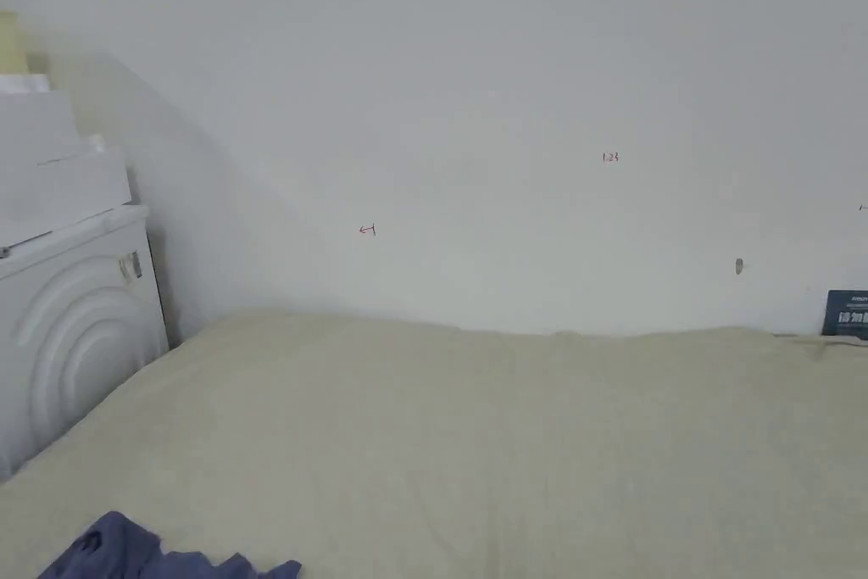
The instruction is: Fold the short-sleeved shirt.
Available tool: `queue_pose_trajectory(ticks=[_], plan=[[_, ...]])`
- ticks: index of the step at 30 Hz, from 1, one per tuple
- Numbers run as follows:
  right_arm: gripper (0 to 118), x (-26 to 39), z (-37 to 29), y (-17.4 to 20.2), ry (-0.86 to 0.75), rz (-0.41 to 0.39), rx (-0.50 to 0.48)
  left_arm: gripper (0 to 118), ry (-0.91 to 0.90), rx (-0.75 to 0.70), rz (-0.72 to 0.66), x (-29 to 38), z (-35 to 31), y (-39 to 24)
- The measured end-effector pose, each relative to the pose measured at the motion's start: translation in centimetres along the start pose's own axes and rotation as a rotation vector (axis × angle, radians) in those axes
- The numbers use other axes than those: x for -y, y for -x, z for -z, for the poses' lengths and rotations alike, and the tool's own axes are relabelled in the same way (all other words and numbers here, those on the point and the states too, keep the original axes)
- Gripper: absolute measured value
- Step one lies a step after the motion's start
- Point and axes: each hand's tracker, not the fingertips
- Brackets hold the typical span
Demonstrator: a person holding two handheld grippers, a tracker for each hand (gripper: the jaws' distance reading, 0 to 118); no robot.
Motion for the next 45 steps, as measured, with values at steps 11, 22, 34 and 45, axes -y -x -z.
queue_pose_trajectory(ticks=[11, 22, 34, 45], plan=[[4, 10.5, -0.8, -6.4, -0.109, 1.964, -0.208, 1, -0.299, 0.112, -1.976, 9.7, -1.8, 8.6], [4, 8.7, -1.3, -6.9, -0.108, 1.844, -0.193, 2, -0.221, 0.103, -1.844, 7.2, -1.9, 9.3], [4, 8.1, -1.6, -7.0, -0.137, 1.823, -0.232, 13, -0.204, 0.132, -1.866, 10.7, -1.1, 8.0], [4, 8.2, -0.7, -3.7, -0.067, 1.865, -0.343, 99, 0.137, 0.036, -1.730, 23.9, 5.8, 6.8]])
